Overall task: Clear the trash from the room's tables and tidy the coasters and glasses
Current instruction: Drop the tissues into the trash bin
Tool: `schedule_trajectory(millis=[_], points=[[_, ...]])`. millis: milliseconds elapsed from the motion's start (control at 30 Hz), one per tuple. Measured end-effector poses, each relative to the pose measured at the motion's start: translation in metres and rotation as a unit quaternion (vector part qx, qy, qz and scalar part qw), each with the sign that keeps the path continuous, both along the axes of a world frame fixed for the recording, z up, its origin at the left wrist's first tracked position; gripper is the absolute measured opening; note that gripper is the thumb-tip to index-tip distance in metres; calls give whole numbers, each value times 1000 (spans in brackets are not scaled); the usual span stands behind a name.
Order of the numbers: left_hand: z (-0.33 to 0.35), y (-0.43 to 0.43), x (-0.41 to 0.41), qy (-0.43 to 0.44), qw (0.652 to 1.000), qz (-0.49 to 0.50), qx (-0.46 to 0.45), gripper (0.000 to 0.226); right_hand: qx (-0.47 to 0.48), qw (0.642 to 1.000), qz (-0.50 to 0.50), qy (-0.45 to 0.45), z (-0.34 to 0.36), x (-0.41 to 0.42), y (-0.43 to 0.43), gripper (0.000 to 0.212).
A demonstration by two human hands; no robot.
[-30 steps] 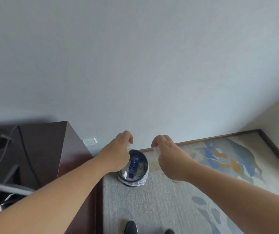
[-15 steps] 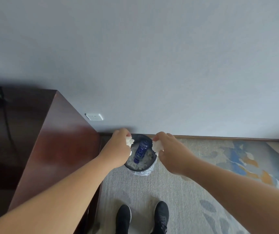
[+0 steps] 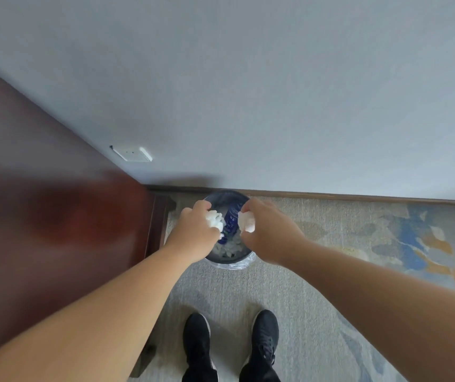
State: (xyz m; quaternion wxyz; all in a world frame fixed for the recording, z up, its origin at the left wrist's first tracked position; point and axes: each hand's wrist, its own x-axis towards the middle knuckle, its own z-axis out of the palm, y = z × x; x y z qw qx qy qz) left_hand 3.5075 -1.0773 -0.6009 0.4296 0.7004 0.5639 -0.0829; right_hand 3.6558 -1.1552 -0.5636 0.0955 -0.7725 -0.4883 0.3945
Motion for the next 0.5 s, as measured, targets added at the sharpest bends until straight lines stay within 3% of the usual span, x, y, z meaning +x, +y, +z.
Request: schedule_trajectory(millis=[133, 500], points=[[-7, -4, -2, 17, 1000, -10, 13, 54, -13, 1000, 4, -4, -14, 1, 4, 59], [36, -6, 6, 7, 998, -31, 48, 43, 32, 999, -28, -6, 32, 21, -4, 47]])
